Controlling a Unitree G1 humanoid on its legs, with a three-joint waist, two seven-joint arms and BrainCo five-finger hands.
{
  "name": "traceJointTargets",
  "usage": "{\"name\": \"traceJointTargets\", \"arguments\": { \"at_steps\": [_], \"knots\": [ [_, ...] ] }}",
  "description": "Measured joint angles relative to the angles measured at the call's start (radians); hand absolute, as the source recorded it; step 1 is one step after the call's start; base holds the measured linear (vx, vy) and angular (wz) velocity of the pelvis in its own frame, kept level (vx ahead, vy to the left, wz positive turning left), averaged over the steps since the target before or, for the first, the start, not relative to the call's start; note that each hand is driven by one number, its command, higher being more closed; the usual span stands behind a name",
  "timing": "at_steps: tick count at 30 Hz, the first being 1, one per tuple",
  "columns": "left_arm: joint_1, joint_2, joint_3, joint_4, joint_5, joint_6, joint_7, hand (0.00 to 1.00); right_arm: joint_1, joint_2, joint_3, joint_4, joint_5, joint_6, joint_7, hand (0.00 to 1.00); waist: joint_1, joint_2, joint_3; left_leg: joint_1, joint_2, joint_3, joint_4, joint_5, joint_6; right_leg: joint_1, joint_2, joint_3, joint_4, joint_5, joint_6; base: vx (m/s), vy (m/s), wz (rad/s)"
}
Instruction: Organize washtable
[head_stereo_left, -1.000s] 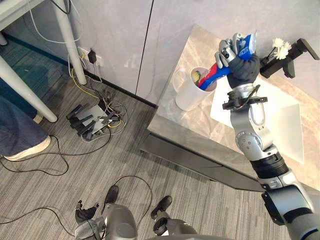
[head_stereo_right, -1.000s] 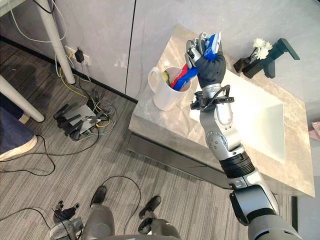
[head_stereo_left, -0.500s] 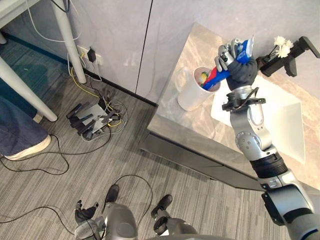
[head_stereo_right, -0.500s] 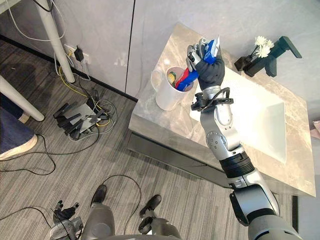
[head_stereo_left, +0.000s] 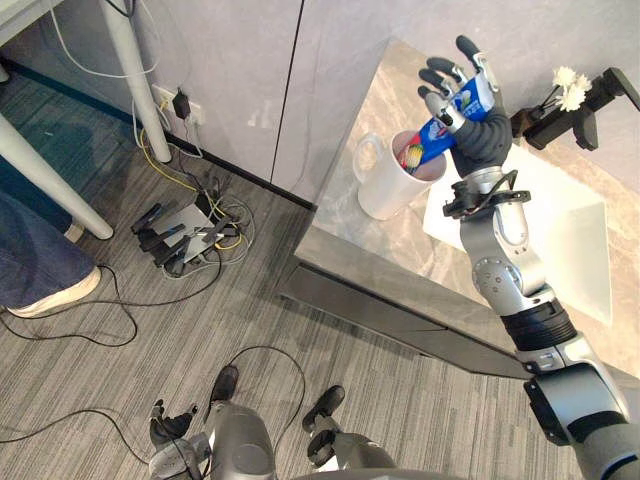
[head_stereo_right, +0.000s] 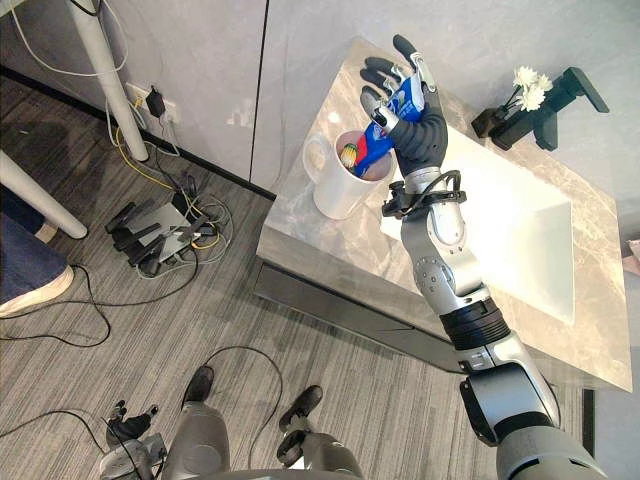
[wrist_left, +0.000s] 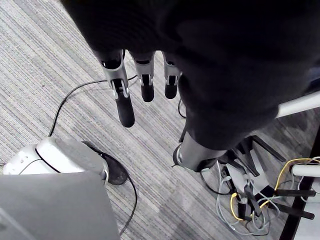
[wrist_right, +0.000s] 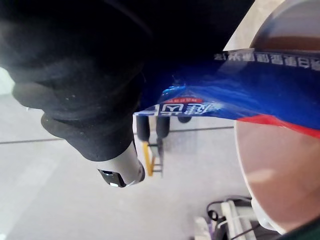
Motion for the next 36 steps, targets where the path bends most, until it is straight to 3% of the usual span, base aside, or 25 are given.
{"name": "traceJointTargets", "arguments": {
  "at_steps": [17,20,27,30,36],
  "knots": [
    [0.001,0.004,0.000,0.000,0.000,0.000,-0.004,0.00,-0.031,-0.033,-0.030,-0.001,-0.015,-0.002,-0.005,0.00,-0.005,-0.001,-0.001,0.006,0.001,0.008,0.002,0.000,0.000,0.001,0.000,0.008,0.000,0.004,-0.004,0.00,0.000,-0.01],
    [0.003,0.004,0.002,0.000,0.000,0.000,-0.003,0.00,-0.033,-0.073,-0.088,-0.018,-0.029,-0.009,-0.019,0.00,-0.010,-0.001,-0.001,0.008,0.001,0.011,0.003,0.000,0.000,0.002,0.000,0.011,0.000,0.005,-0.004,0.00,0.000,-0.04],
    [0.012,0.005,0.018,0.001,0.003,0.000,-0.001,0.00,-0.029,-0.144,-0.253,-0.112,-0.035,-0.062,-0.042,0.00,-0.054,-0.001,-0.002,0.024,0.002,0.039,0.008,-0.006,0.000,0.002,0.000,0.039,0.000,0.012,-0.004,0.00,0.023,-0.12],
    [0.015,0.004,0.018,0.001,0.005,0.001,0.000,0.00,0.010,-0.151,-0.323,-0.175,-0.036,-0.091,-0.043,0.00,-0.056,-0.001,-0.007,0.031,0.004,0.056,0.017,-0.016,0.002,0.002,0.001,0.057,0.000,0.013,-0.003,0.01,0.030,-0.15],
    [0.031,-0.005,0.038,0.026,0.023,0.003,0.002,0.00,0.232,-0.133,-0.559,-0.270,-0.076,-0.133,-0.082,0.00,-0.089,0.018,-0.081,0.034,0.000,0.085,0.045,-0.044,0.010,0.002,-0.005,0.083,0.000,0.016,0.002,0.05,0.050,-0.13]
  ]
}}
